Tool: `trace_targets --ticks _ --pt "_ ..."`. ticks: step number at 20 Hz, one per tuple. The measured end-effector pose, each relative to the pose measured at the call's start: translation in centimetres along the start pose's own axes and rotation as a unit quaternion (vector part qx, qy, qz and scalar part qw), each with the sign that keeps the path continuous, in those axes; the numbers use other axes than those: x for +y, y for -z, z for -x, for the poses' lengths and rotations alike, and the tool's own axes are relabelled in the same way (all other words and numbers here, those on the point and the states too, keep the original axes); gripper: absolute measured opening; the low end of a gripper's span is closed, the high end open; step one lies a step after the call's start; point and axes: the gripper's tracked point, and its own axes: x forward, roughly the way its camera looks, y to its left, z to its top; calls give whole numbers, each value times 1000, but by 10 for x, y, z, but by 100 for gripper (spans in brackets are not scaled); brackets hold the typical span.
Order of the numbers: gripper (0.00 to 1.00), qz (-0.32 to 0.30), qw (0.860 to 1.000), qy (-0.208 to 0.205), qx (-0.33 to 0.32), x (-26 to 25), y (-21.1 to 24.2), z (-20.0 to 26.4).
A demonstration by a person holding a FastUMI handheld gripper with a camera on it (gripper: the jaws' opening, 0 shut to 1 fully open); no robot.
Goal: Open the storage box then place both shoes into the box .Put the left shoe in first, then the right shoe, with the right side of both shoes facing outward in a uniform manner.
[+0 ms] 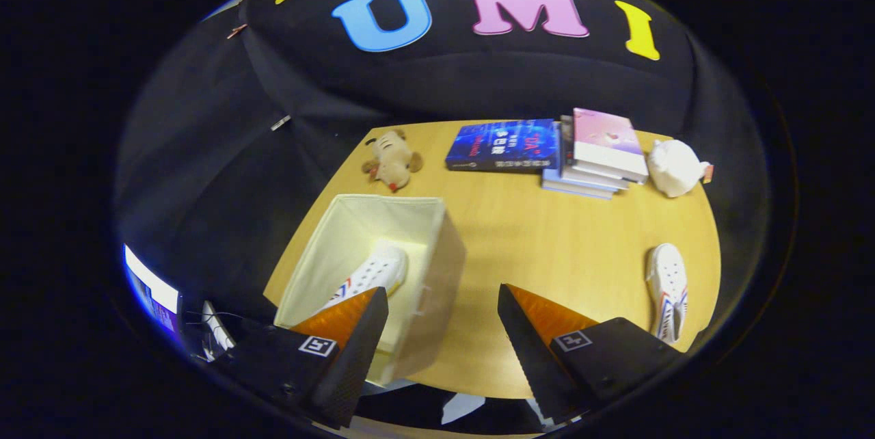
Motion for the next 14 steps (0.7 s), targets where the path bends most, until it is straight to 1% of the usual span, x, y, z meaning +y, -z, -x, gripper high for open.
trace_targets --ticks 2,6,11,14 --pt "99 -5 999 31 -8 -50 3 15" --pt "99 -20 996 86 -4 -144 23 33" --pt "99 -36 988 153 15 -251 60 35" --pt "99 -35 980 192 32 -314 82 39"
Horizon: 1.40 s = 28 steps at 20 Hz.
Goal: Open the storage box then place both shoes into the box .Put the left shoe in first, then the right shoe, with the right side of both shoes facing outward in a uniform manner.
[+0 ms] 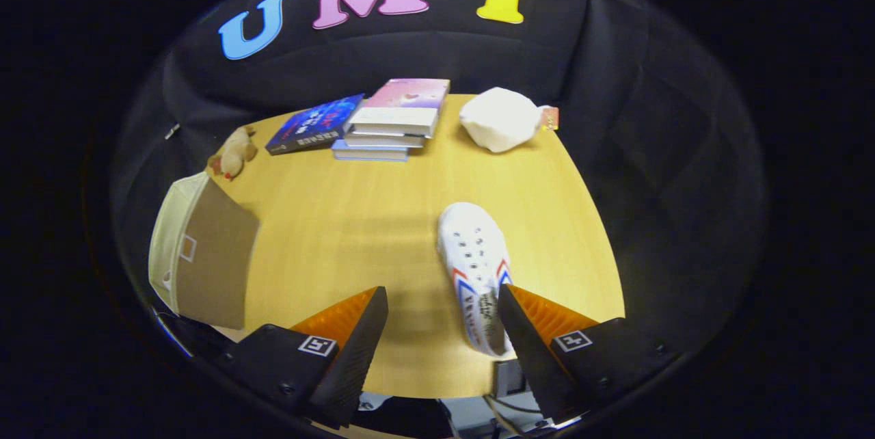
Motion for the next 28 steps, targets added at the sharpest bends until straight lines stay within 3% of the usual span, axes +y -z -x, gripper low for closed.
trace_targets --ticks 8,13,16,17,19,20,24,26,28 --pt "99 12 995 55 81 -78 32 -60" --pt "97 -3 992 53 117 -81 48 -83" --pt "92 -46 991 34 123 -75 52 -89" --pt "88 -58 990 26 124 -72 53 -92" --pt "68 -87 989 -1 121 -56 53 -94" --pt "38 -92 989 8 117 -58 54 -94" --pt "30 -126 985 30 117 -65 53 -96" --pt "13 -126 985 27 112 -65 53 -95" --pt "9 -121 986 9 112 -57 57 -90"
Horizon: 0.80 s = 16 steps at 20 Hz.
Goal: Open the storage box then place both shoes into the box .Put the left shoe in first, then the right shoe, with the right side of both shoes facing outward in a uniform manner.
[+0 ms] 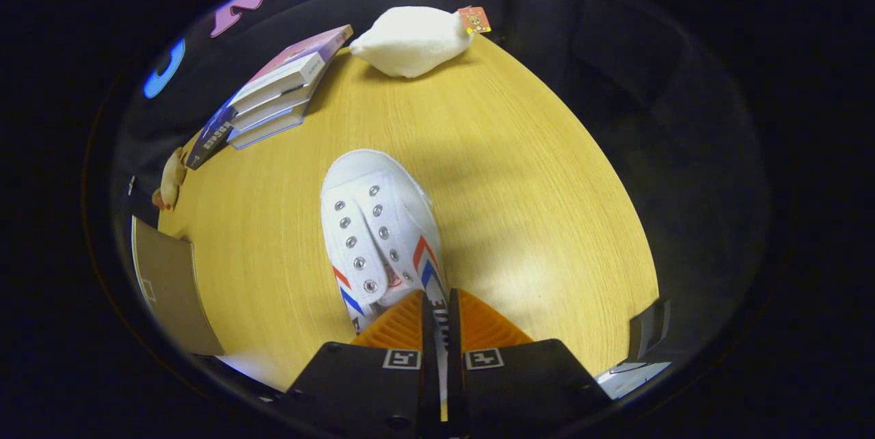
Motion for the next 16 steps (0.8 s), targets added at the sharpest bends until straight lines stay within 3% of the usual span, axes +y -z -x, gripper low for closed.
trace_targets --ticks 4,12,16 --pt "8 -52 998 -28 9 26 7 5" --pt "8 -50 997 -62 -12 105 16 55" --pt "8 -82 992 -89 -26 152 15 92"
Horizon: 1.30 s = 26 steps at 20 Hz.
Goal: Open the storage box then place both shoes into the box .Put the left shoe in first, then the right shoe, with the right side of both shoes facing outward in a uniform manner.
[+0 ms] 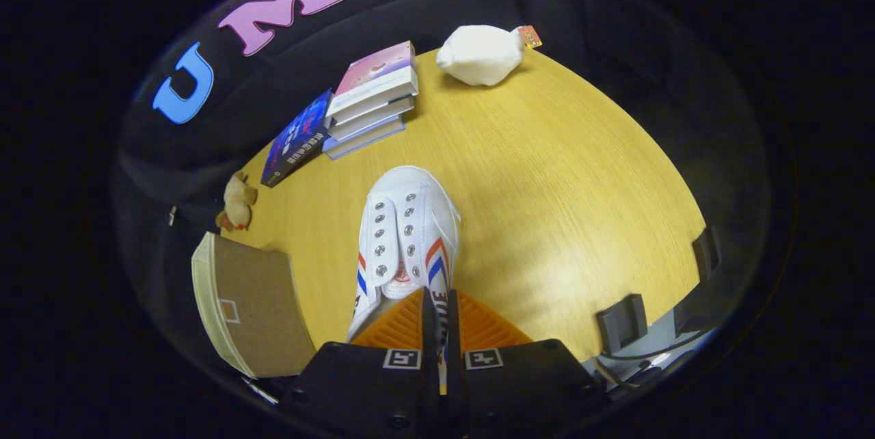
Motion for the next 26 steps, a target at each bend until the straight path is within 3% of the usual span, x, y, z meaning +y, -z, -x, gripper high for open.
trace_targets --ticks 13,19,26 --pt "8 44 992 -102 -58 187 12 101" --pt "8 61 984 -168 -24 279 46 109" --pt "8 97 979 -174 33 325 106 75"
